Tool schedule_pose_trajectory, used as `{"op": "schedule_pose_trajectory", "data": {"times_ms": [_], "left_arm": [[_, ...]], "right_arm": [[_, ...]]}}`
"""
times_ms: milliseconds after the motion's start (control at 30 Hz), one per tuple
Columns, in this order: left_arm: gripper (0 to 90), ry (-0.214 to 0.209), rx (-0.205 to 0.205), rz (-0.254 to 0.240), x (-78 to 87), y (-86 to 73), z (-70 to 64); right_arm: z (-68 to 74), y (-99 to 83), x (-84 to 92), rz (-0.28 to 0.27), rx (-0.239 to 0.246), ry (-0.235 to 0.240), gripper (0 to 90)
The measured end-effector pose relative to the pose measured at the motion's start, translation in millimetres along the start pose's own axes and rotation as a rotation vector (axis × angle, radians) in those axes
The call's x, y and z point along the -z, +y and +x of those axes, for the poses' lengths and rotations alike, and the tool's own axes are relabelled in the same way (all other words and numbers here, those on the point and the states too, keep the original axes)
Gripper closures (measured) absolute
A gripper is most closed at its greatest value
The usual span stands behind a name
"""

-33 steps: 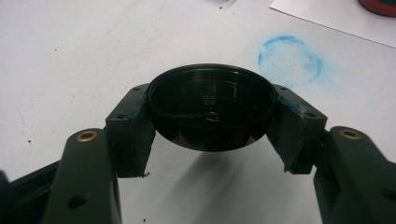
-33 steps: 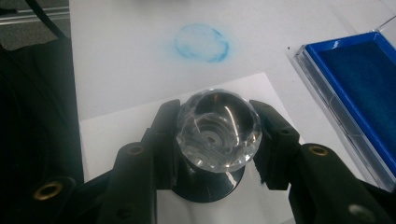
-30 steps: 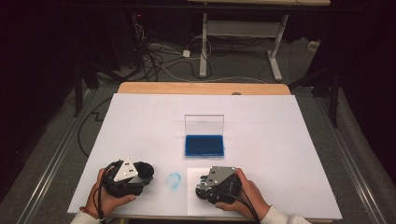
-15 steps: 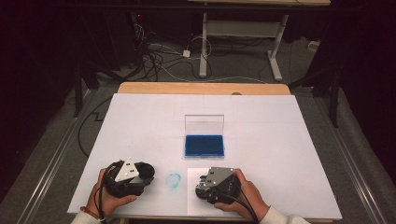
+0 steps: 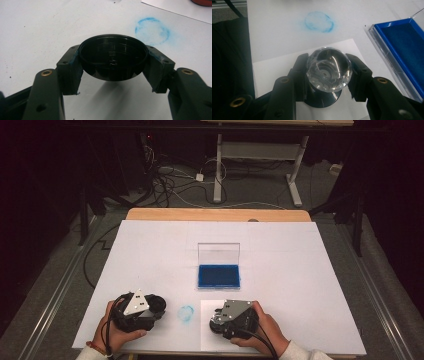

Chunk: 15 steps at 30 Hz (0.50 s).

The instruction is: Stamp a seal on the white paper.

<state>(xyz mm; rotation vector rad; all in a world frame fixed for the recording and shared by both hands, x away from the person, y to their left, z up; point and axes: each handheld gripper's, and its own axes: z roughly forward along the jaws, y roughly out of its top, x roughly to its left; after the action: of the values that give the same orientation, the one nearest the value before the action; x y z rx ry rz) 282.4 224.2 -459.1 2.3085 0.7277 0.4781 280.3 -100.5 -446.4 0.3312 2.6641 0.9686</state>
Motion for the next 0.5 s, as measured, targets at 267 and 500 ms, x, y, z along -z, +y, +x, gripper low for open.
{"op": "schedule_pose_trajectory", "data": {"times_ms": [267,500], "left_arm": [[36.7,-0.001,-0.005,0.006,-1.6,0.9,-0.4],[36.7,0.003,0.003,0.000,-0.1,-0.3,2.0]], "right_arm": [[2.2,0.9,-0.8,0.005,-0.002,-0.016,57.1],[-2.1,-0.2,0.4,-0.010,-0.032,-0.004,56.9]]}}
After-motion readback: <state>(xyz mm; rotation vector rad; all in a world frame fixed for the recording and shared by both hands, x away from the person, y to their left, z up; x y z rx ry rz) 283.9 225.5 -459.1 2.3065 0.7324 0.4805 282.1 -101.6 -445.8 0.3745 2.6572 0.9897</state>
